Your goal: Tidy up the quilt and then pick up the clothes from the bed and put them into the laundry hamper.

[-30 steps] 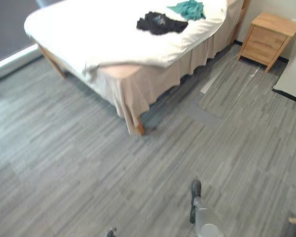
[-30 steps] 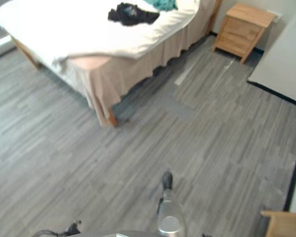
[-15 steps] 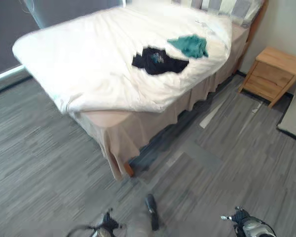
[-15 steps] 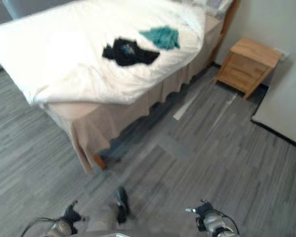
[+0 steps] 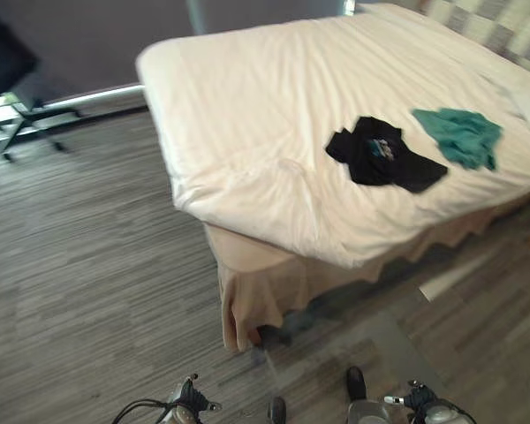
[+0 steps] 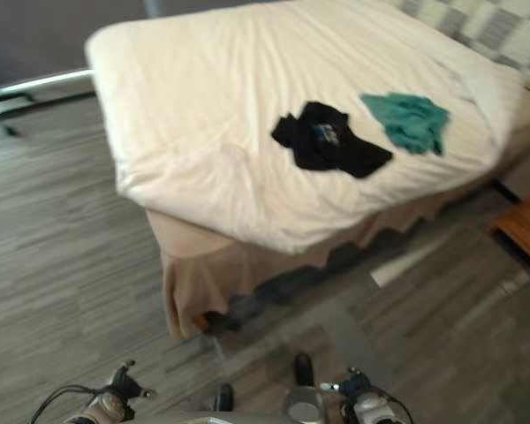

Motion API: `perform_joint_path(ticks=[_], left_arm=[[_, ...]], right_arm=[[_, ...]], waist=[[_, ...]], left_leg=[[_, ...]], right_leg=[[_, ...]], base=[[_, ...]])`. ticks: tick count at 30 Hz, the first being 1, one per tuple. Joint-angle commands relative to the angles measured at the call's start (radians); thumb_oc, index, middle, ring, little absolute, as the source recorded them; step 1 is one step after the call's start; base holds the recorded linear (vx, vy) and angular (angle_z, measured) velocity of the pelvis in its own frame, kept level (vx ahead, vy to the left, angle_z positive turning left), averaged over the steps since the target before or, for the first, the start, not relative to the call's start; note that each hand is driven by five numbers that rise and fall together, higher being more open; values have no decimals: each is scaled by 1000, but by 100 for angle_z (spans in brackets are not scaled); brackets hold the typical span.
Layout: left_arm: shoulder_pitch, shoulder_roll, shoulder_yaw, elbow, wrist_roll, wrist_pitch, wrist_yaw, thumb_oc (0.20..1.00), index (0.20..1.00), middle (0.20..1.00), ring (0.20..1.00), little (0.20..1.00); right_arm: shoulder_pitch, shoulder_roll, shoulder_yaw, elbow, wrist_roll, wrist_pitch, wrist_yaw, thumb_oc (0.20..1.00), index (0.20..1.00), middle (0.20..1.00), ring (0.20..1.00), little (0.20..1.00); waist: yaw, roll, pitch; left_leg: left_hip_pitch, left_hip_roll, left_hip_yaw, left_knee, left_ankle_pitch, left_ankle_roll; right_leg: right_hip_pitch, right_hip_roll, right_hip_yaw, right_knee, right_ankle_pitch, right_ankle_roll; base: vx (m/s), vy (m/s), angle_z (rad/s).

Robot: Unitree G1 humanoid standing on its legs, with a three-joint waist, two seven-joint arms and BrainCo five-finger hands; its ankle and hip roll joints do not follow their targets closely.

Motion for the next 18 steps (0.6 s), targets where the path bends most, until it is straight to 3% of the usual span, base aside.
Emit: perform_joint_path(ticks=[1, 4, 5, 7, 9, 11, 12, 14, 18], left_arm=[[-29, -9, 14, 6, -44, -24, 21, 1000, 1000, 1000, 1000, 1000], [-12, -14, 72, 2, -117, -37, 42, 1000, 1000, 1000, 1000, 1000], [-14, 1, 116, -23, -167, -57, 64, 1000, 1000, 1000, 1000, 1000], [-14, 11, 140, -46, -198, -64, 70, 1000, 1000, 1000, 1000, 1000], [1, 52, 218, -111, -261, -85, 110, 1000, 1000, 1000, 1000, 1000], [39, 94, 269, -246, -272, -106, 139, 1000, 1000, 1000, 1000, 1000], [58, 133, 298, -341, -260, -123, 170, 1000, 1000, 1000, 1000, 1000], [70, 228, 354, -477, -194, -138, 238, 1000, 1000, 1000, 1000, 1000], [-8, 403, 415, -633, -116, -157, 301, 1000, 1000, 1000, 1000, 1000]], right_arm=[[-29, -33, -31, 25, 13, 4, 1, 1000, 1000, 1000, 1000, 1000], [-35, -52, -20, 27, 3, -8, -1, 1000, 1000, 1000, 1000, 1000], [-31, -78, -34, 21, 5, -17, -9, 1000, 1000, 1000, 1000, 1000], [-29, -86, -36, 23, 4, -18, -12, 1000, 1000, 1000, 1000, 1000], [-19, -101, -36, 37, -14, -21, -19, 1000, 1000, 1000, 1000, 1000], [28, -101, -68, 57, -17, -21, -22, 1000, 1000, 1000, 1000, 1000], [44, -101, -80, 52, -10, -27, -30, 1000, 1000, 1000, 1000, 1000], [85, -91, -100, 35, 4, -47, -45, 1000, 1000, 1000, 1000, 1000], [162, -74, -90, -26, 27, -75, -23, 1000, 1000, 1000, 1000, 1000]], waist=[[13, 26, -6], [27, 43, 2], [23, 46, 24], [19, 43, 34], [16, 42, 49], [4, 64, 33], [0, 73, 38], [-1, 76, 37], [-29, 86, 32]], left_leg=[[-22, 196, 100, 27, -20, -129], [-57, 228, 60, 12, 32, -167], [-102, 228, 110, 42, 41, -171], [-118, 220, 140, 85, 25, -167], [-129, 180, 171, 171, -22, -157], [-111, 189, 258, 147, -23, -149], [-102, 195, 281, 132, 7, -161], [-103, 193, 254, 95, 35, -173], [-62, 203, 281, 17, 47, -180]], right_leg=[[56, 7, -35, 89, -219, 104], [109, 38, -101, 3, -227, 81], [116, 26, -159, 2, -235, 73], [115, 19, -185, 2, -235, 69], [106, 24, -215, 2, -238, 54], [105, 39, -269, 3, -259, 49], [110, 45, -281, 8, -256, 48], [106, 51, -297, 19, -258, 48], [109, 57, -297, 27, -258, 55]], base=[[102, -376, 32], [26, -330, 38], [-79, -205, 64], [-109, -126, 116], [-141, -145, 73], [3, -63, 31], [49, -7, 85], [-8, -9, 65], [32, 5, 9]])
